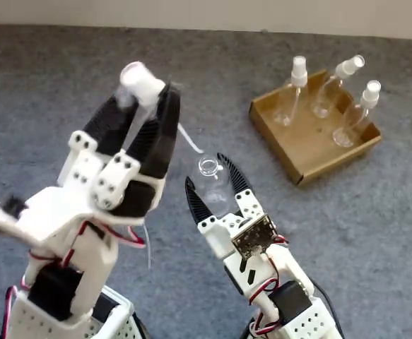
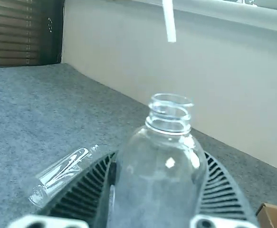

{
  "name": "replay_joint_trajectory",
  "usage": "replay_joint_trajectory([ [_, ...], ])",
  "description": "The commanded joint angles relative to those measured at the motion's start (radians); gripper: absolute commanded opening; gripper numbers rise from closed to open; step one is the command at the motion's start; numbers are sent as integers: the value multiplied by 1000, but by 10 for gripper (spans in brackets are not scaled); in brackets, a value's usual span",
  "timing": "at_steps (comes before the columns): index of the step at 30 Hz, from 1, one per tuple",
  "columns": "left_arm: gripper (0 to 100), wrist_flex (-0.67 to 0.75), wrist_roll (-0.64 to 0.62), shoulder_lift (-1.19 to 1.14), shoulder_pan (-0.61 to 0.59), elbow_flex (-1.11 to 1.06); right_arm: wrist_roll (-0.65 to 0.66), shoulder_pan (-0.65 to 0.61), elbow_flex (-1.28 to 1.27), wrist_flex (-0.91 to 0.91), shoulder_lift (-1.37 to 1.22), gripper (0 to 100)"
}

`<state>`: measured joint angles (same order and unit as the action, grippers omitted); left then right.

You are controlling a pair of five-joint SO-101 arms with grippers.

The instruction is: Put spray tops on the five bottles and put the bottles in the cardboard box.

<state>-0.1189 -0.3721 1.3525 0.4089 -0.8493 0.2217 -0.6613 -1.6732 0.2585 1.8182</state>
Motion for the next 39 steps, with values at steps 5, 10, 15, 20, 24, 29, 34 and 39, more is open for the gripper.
replay_joint_trajectory([
  [5, 34, 14, 9, -48, 87, -15, 11, -12, -168, 2, 21, 173],
  [10, 34, 14, 11, -84, 97, -28, 11, -12, -168, 2, 21, 173],
  [15, 34, 15, 11, -90, 94, -28, 11, -10, -168, 2, 21, 173],
  [20, 34, 15, 8, -90, 19, -28, 11, -10, -168, 2, 21, 173],
  [24, 34, 15, 6, -88, 18, -24, 11, -10, -168, 2, 21, 173],
  [29, 34, 15, 6, -50, 18, -28, 11, -10, -168, 4, 19, 173],
  [34, 34, 15, 5, 4, 18, -28, 11, -10, -168, 45, 21, 173],
  [39, 34, 12, 5, 5, 19, -30, 11, -10, -168, 45, 21, 173],
])
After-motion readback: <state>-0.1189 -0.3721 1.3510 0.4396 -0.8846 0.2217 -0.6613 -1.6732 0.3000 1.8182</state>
